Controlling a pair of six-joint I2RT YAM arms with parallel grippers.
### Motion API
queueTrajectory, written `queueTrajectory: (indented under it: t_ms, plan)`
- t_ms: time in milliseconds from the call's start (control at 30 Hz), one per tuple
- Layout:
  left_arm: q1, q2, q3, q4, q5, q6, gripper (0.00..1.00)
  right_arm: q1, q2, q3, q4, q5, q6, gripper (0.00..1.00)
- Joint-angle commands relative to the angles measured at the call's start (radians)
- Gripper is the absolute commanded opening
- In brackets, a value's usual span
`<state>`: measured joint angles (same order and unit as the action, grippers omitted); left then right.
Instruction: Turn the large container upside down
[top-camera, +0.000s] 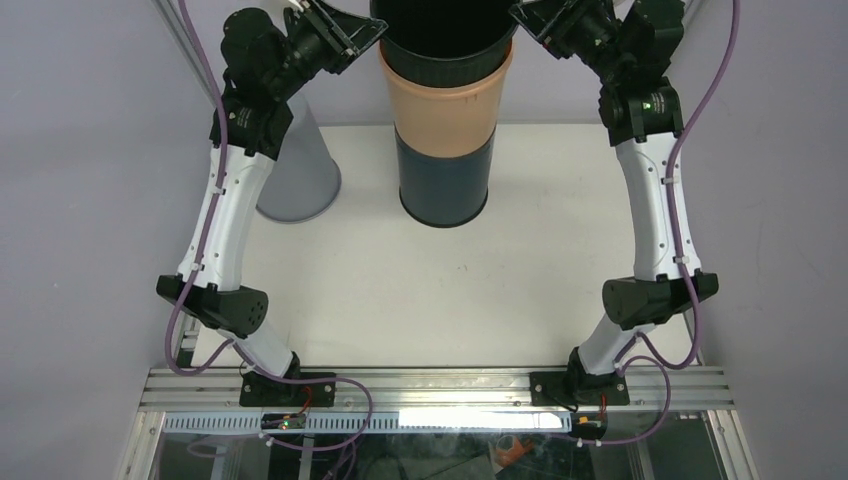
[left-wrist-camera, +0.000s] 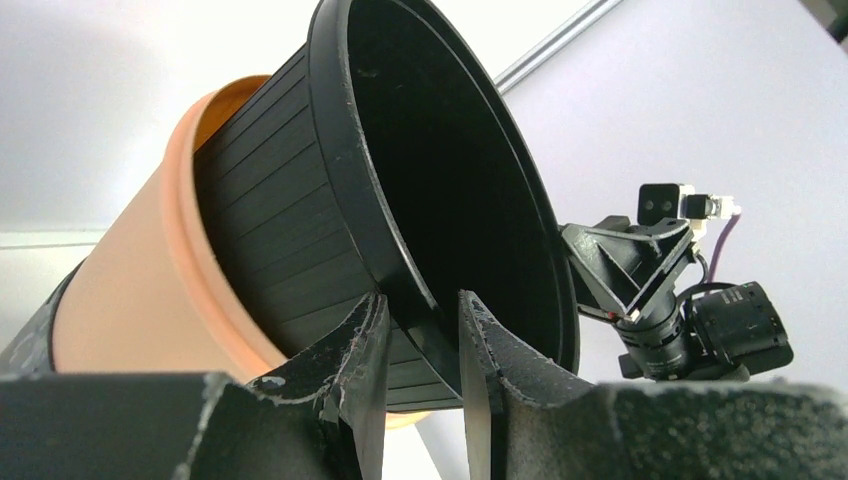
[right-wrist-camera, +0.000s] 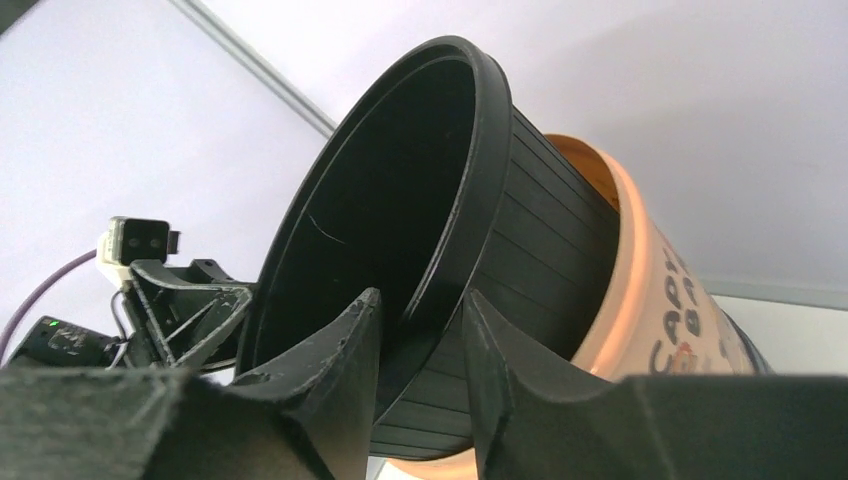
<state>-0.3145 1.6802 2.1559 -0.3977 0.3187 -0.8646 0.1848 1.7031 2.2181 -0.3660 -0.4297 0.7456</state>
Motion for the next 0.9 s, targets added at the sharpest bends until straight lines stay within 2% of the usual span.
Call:
queueTrajectory:
  t_ms: [0, 67, 200, 367, 533, 667, 767, 867]
  plan:
    - [-0.037, -0.124, 0.031, 0.2, 0.099, 0.024, 0.0, 0.027, -0.126, 0.022, 0.165, -0.121, -0.021, 0.43]
    - [-0.045, -0.158, -0.01, 0.231, 0.104, 0.036, 0.0, 0.027, -0.141, -0.005, 0.16, -0.092, -0.03, 0.46]
    - [-0.046, -0.205, -0.098, 0.288, 0.114, 0.048, 0.0, 0.028, -0.134, -0.018, 0.15, -0.092, -0.014, 0.57]
    - [-0.048, -0.229, -0.161, 0.342, 0.165, 0.05, 0.0, 0.027, -0.118, -0.01, 0.127, -0.085, -0.023, 0.6]
    - [-0.049, -0.281, -0.202, 0.374, 0.205, 0.108, 0.0, 0.027, -0.065, 0.134, -0.077, 0.002, -0.169, 0.64]
    - [-0.051, -0.304, -0.232, 0.41, 0.264, 0.145, 0.0, 0.027, -0.033, 0.184, -0.153, -0.016, -0.206, 0.64]
    - [-0.055, -0.307, -0.272, 0.429, 0.296, 0.157, 0.0, 0.027, -0.026, 0.179, -0.164, -0.031, -0.202, 0.58]
    - [-0.055, -0.309, -0.288, 0.437, 0.299, 0.163, 0.0, 0.027, -0.026, 0.177, -0.159, -0.034, -0.201, 0.59]
